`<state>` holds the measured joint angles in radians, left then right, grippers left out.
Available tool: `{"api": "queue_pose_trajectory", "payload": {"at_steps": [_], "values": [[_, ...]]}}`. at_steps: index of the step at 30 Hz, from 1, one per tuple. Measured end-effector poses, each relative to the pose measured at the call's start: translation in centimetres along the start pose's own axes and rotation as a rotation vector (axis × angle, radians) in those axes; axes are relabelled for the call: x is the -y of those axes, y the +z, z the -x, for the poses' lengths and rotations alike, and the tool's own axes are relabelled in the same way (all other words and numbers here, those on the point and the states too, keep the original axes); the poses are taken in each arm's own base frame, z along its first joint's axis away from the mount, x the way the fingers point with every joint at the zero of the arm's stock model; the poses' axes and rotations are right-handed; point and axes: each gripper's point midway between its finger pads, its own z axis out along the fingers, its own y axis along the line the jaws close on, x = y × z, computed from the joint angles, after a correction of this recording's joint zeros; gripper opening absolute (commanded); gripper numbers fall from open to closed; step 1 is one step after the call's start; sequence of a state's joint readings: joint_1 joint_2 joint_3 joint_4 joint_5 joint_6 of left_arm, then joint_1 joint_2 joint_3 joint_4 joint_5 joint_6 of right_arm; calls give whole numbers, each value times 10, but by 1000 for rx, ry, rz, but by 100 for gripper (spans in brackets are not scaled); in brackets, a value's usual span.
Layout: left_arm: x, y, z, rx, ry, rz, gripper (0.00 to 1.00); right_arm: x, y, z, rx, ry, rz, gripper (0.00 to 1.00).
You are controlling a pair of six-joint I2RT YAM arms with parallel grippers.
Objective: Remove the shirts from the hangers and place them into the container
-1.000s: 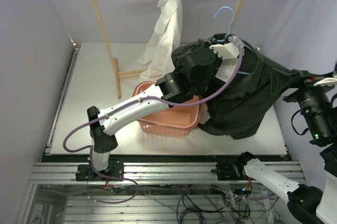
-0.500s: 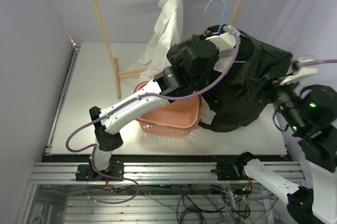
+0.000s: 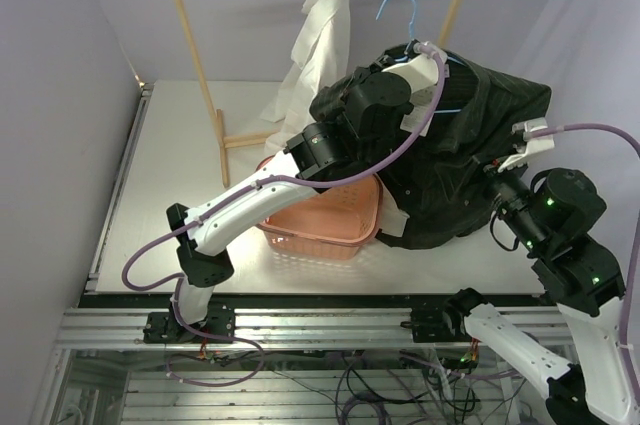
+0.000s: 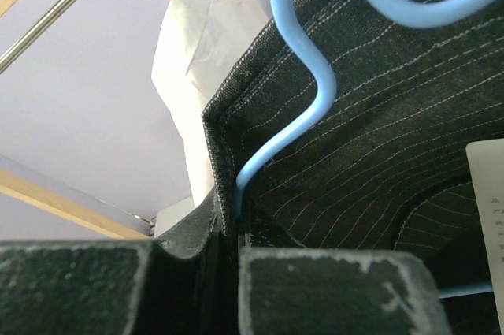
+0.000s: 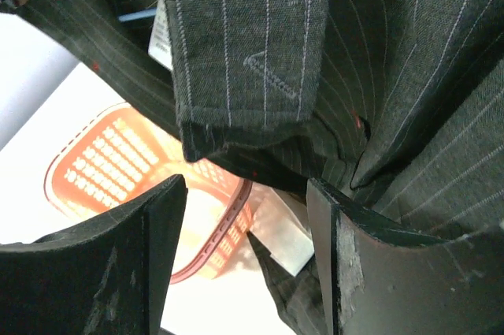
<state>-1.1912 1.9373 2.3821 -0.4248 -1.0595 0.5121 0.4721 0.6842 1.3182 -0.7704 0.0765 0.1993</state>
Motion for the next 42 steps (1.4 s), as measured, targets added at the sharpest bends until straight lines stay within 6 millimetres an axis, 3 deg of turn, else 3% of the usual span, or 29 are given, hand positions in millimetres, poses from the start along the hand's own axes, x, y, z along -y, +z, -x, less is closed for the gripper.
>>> {"api": "queue_pose_trajectory", "payload": {"at_steps": [7, 13, 15, 18, 22, 24, 28, 33, 37, 42], "values": [[4, -2, -6, -20, 0, -11, 7, 5, 22, -11, 57, 10, -17, 60], [7, -3, -10, -32, -1, -18, 7, 15, 38, -11, 106, 23, -78, 49], [8, -3, -12, -37, -3, -21, 7, 20, 42, -14, 124, 30, -106, 41], [9, -4, -14, -43, -6, -25, 7, 29, 46, -19, 138, 40, -149, 0], [12, -4, -20, -54, -2, -27, 7, 38, 48, -17, 143, 60, -206, 0], [14, -5, -28, -67, 12, -28, 7, 43, 44, -9, 134, 68, -246, 0], [19, -9, -50, -98, 46, -31, 7, 53, 22, 29, 159, 86, -331, 0], [20, -11, -81, -135, 74, -32, 7, 67, -28, 76, 226, 118, -429, 0], [20, -12, -97, -148, 78, -37, 7, 80, -56, 86, 234, 123, -512, 0], [16, -18, -103, -130, 60, -60, 7, 94, -61, 79, 188, 94, -604, 0]]}}
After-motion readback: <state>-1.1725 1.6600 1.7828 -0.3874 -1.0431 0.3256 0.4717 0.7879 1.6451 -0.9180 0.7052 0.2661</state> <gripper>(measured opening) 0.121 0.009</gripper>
